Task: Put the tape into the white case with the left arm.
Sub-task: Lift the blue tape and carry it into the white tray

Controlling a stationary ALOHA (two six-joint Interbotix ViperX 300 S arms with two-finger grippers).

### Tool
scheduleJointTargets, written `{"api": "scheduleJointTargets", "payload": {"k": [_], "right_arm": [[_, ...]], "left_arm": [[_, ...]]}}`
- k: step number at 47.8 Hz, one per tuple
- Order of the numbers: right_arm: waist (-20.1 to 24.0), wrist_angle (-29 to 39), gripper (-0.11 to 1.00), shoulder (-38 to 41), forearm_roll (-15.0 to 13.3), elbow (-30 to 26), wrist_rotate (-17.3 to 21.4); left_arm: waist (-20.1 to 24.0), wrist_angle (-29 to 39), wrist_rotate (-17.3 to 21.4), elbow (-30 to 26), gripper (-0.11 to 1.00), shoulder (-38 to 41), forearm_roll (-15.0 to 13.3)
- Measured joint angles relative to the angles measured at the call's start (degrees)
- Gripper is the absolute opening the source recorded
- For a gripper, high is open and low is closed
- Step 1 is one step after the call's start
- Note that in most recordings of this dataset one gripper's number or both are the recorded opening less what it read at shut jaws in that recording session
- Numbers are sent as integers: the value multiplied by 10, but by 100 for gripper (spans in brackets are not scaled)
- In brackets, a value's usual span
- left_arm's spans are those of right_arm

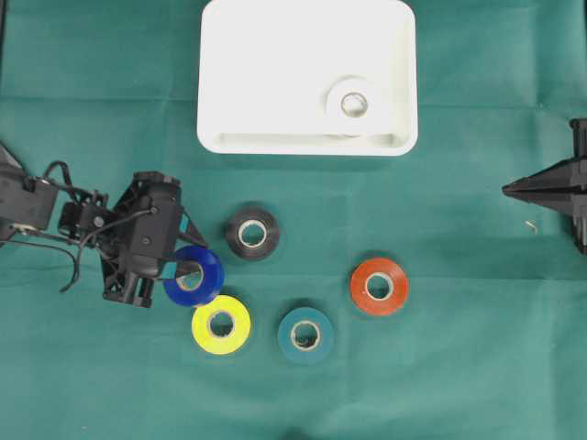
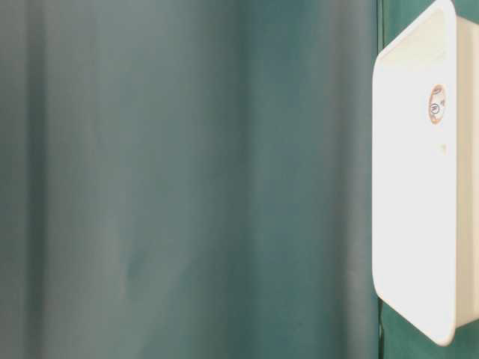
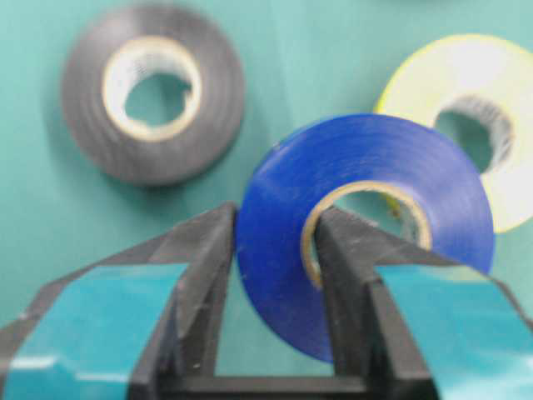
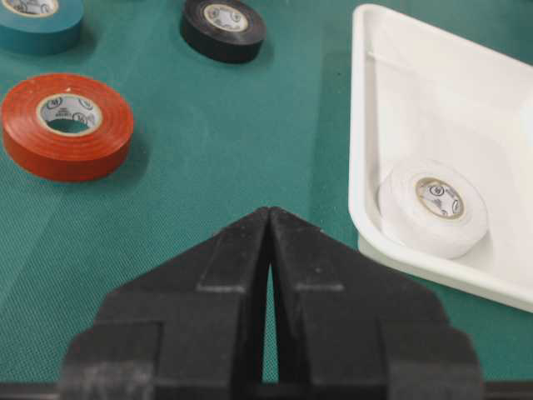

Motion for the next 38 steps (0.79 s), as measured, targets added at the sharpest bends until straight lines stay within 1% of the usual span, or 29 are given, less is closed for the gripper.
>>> {"api": "scheduleJointTargets", "payload": {"k": [4, 9, 17, 23, 38], "right_arm": [[0, 0, -9, 0, 0, 0, 0], [0, 0, -9, 1, 0, 0, 1], [0, 0, -9, 0, 0, 0, 0], [1, 0, -9, 0, 0, 0, 0], [0, 1, -9, 0, 0, 0, 0]], "left_arm": [[11, 1, 11, 0, 29, -16, 0], [37, 1, 25, -1, 29, -26, 0], [88, 1, 40, -2, 29, -29, 0], [138, 1, 59, -10, 29, -26, 0], [217, 1, 108, -39, 29, -12, 0]]}}
